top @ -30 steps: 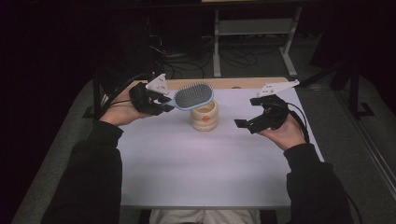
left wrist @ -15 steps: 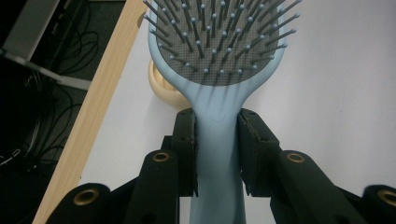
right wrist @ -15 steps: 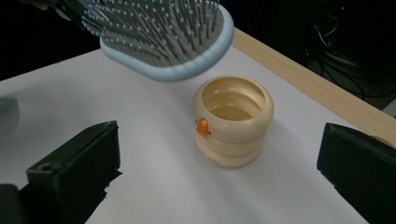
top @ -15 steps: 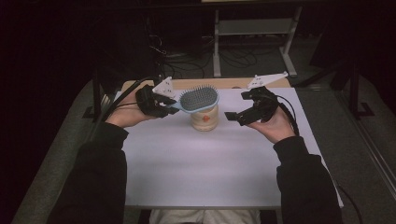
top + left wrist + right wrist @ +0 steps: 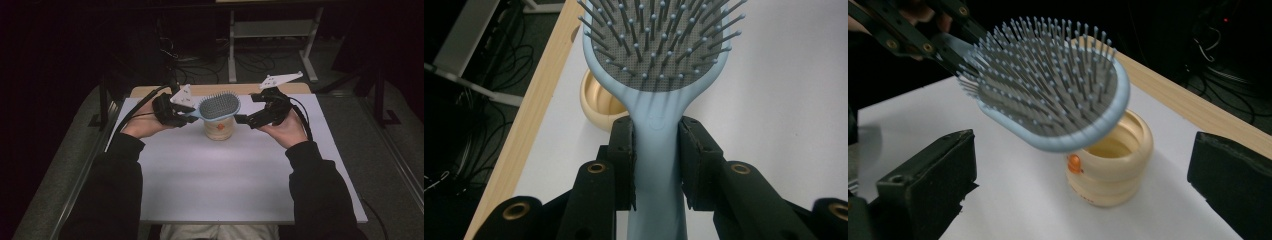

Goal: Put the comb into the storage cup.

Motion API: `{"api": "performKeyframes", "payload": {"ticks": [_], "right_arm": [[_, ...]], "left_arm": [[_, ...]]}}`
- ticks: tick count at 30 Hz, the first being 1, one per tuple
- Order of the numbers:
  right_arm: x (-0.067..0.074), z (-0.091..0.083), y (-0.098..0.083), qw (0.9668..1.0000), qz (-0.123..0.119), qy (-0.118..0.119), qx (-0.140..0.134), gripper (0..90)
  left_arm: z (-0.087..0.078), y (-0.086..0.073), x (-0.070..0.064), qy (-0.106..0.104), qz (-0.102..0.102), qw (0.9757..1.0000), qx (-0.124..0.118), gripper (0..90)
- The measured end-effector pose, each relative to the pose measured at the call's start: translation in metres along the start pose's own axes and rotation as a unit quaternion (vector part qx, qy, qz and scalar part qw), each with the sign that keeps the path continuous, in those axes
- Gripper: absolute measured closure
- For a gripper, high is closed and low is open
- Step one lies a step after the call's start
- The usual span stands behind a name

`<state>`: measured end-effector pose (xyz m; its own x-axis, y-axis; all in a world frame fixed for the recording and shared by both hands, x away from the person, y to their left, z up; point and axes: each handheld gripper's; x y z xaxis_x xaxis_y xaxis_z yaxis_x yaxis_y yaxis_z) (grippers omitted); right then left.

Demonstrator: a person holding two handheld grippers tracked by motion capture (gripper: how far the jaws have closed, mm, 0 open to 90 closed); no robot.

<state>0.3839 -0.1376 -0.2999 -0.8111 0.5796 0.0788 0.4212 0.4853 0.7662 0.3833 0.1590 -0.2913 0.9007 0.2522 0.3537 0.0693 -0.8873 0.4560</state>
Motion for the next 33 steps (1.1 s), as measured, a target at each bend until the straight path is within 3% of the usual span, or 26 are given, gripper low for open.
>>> {"api": "performKeyframes", "payload": {"ticks": [18,23,30,33], "right_arm": [[-0.007,0.010,0.009,0.9988,0.027,0.031,-0.026,0.0],[-0.006,0.012,0.012,0.9974,0.038,0.057,-0.023,0.0],[-0.008,0.009,0.014,0.9946,0.051,0.083,-0.034,5.4],[-0.007,0.008,0.015,0.9942,0.046,0.092,-0.032,10.3]], "left_arm": [[0.008,0.004,-0.006,0.011,0.007,0.9996,-0.023,70.2],[0.004,0.003,-0.008,0.021,0.012,0.9993,-0.029,70.1],[-0.004,0.003,-0.010,0.021,0.018,0.9982,-0.054,70.1],[-0.004,0.004,-0.010,0.025,0.021,0.9977,-0.060,70.1]]}}
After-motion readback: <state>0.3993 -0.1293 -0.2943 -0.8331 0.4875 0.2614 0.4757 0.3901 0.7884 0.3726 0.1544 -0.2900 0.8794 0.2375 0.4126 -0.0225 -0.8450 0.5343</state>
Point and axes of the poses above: each handheld gripper's, and its own axes: z roughly forward along the jaws, y roughly out of its top, x roughly to its left, and after that the axes turned 9 degrees about x, right-handed
